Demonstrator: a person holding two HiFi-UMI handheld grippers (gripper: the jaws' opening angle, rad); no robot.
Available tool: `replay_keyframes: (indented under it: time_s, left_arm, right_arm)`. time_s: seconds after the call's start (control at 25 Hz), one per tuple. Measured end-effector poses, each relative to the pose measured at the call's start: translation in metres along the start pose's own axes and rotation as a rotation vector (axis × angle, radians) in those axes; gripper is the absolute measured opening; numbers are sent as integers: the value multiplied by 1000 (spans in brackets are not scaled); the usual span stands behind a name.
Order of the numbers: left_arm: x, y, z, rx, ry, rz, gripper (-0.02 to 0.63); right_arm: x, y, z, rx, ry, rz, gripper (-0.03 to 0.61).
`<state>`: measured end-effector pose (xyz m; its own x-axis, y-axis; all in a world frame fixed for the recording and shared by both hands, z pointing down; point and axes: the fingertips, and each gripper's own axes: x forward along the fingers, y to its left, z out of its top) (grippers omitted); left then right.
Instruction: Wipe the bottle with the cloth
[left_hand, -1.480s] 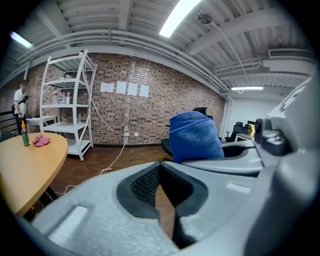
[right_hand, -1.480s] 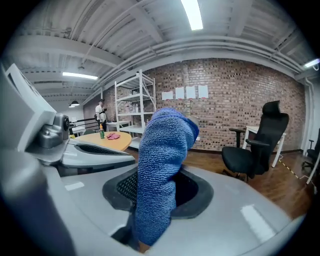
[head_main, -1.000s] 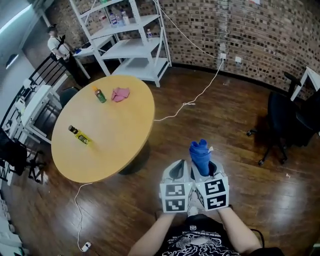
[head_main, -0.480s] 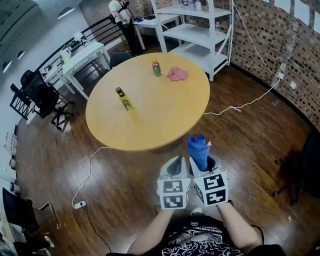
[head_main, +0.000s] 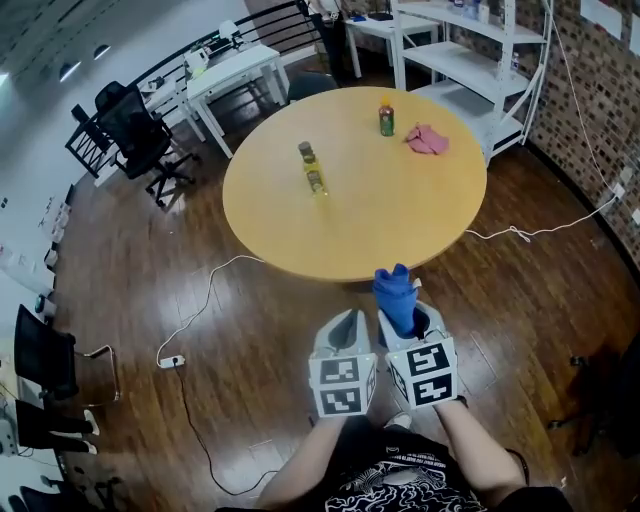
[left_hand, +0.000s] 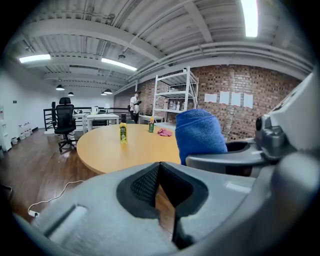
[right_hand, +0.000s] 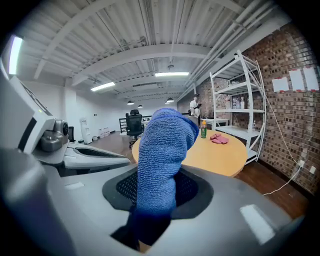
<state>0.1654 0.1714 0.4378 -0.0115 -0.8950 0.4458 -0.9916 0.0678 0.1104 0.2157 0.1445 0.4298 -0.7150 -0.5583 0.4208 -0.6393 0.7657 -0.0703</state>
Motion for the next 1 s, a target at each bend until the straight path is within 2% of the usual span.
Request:
replay_keyframes:
  time_s: [0.16,0.36,0.64,1.0]
  left_arm:
    - [5,15,4,-25,-5,36,3]
    - [25,31,17,-33,-19,44,4]
    - [78,63,42,-31,-37,13,3]
    - [154,131,96,-1,-47,-39,5]
  right_arm:
    - [9,4,3,-8,11,28,137]
    - [32,-1,9,-3,20,42,137]
    - [89,-12,31,-23,25,31,137]
    - [187,-29,85,-3,28,-10,137]
